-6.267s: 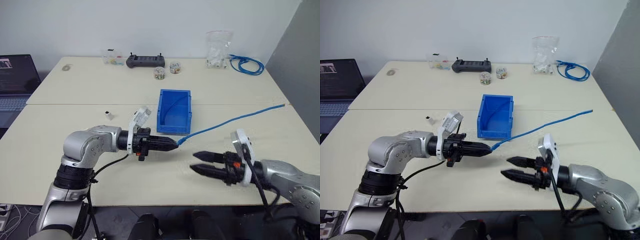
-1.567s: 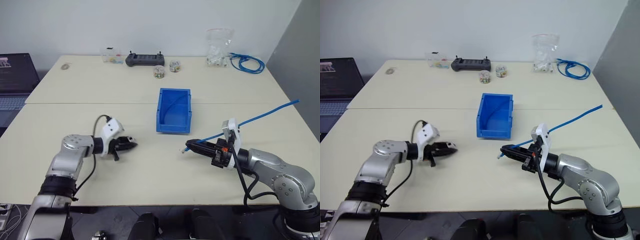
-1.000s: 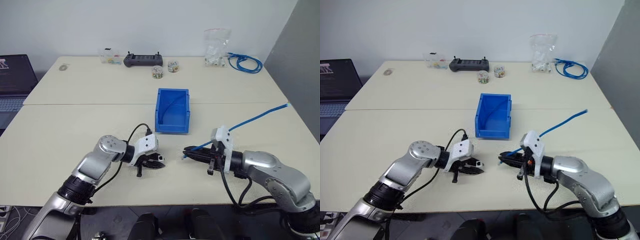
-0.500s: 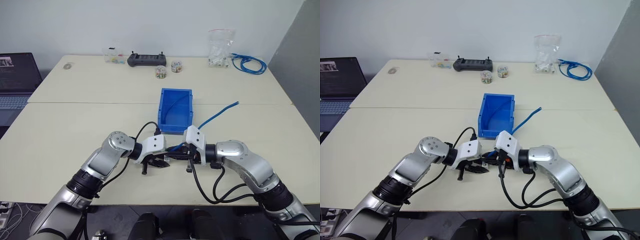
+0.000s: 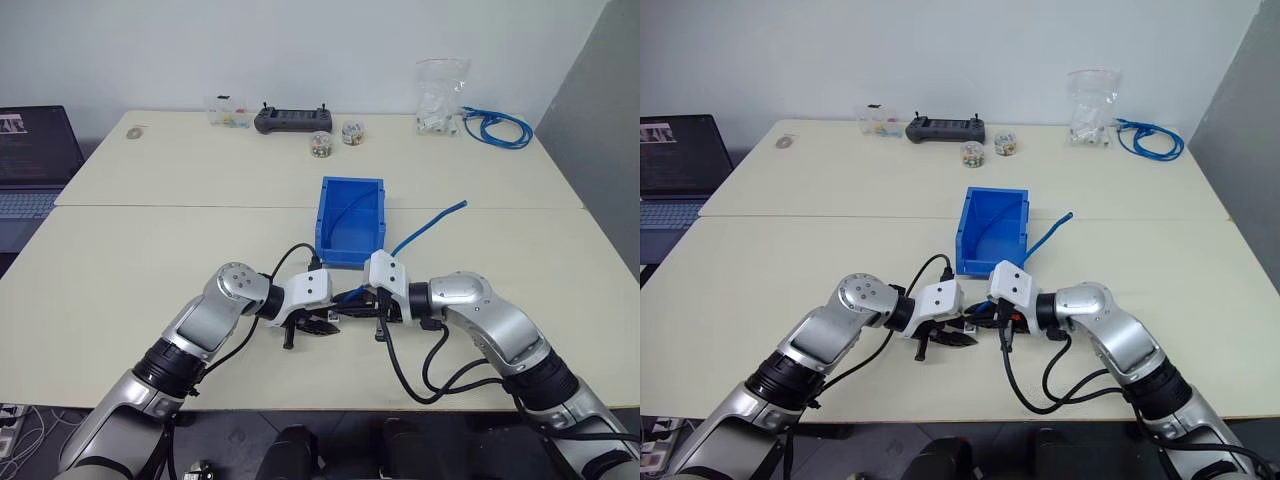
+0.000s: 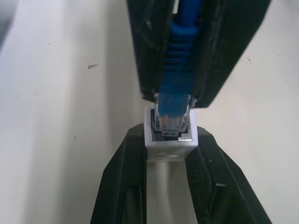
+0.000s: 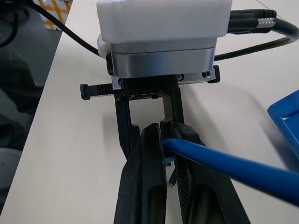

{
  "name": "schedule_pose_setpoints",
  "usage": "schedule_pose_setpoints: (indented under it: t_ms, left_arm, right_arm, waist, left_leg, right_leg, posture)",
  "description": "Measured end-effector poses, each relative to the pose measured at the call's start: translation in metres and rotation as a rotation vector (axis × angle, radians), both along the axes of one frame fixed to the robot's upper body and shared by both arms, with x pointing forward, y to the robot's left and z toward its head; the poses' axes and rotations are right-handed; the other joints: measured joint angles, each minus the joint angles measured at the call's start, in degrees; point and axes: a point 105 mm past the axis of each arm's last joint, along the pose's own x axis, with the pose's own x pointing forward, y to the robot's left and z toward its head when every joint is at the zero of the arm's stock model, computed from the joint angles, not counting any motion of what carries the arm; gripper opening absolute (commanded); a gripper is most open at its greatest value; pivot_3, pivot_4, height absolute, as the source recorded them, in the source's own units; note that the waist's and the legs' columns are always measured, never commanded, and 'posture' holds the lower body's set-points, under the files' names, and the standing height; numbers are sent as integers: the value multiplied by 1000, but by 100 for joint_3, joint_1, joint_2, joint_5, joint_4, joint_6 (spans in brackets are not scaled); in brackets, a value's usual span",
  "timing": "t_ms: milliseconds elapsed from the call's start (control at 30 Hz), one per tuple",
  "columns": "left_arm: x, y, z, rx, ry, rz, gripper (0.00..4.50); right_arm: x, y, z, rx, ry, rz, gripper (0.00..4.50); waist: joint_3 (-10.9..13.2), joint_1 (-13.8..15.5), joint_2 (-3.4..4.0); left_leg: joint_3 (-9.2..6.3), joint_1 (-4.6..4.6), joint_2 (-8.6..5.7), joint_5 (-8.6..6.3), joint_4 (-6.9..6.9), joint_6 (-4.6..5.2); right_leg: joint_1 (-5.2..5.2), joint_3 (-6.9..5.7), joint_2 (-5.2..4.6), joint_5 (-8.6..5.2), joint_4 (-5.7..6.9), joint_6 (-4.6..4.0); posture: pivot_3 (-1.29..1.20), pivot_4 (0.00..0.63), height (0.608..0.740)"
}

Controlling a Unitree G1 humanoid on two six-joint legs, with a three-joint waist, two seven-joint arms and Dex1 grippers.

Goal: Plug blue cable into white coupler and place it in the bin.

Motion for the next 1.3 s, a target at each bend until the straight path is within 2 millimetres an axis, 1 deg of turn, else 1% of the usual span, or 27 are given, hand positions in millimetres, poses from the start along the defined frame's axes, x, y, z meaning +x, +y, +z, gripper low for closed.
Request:
schedule_pose_setpoints:
  t_ms: [300,500,667,800,933,967,1300]
  left_arm:
    - [0,1,0,5,-1,-2,791]
    - [0,2,-1,12,2,1,791]
    - [0,2,-2,16,4,4,791]
    - [0,2,-5,26,11,3,791]
    - [-1,3,-9,34,22,8,791]
    - [-1,3,-9,35,23,9,791]
    - [-1,4,-11,39,39,19,791]
  right_arm:
    - [4,12,2,-85,-29,93,18]
    - [7,19,0,-102,5,134,18]
    - [5,16,-4,-124,19,158,17]
    - [6,15,-12,-142,16,172,17]
    - [6,15,-17,-142,23,171,17]
    - [6,15,-18,-142,25,169,17]
    - [7,16,-23,-137,66,149,16]
  waist:
    - [-2,-8,1]
    - [-12,-21,2]
    - [-51,-24,5]
    - [-115,-24,10]
    - [-121,-26,12]
    - [-127,-28,14]
    - [-166,-41,25]
  left_leg:
    - [0,4,1,0,1,0]
    - [2,12,2,0,0,0]
    - [2,16,2,0,-3,0]
    - [4,31,2,-1,-5,1]
    - [1,121,4,-7,-24,7]
    - [0,126,4,-9,-24,8]
    - [-5,128,4,-9,-24,8]
  right_leg:
    - [2,0,0,0,2,0]
    - [4,1,0,1,5,-1]
    - [7,1,1,0,4,0]
    - [23,1,2,-4,1,1]
    - [119,-1,3,-34,-24,22]
    - [124,-1,3,-41,-24,25]
    - [126,1,3,-41,-24,25]
  posture:
    - [0,150,740]
    - [0,150,740]
    - [0,150,740]
    - [0,150,740]
    - [0,150,740]
    - [0,150,740]
    - [0,150,740]
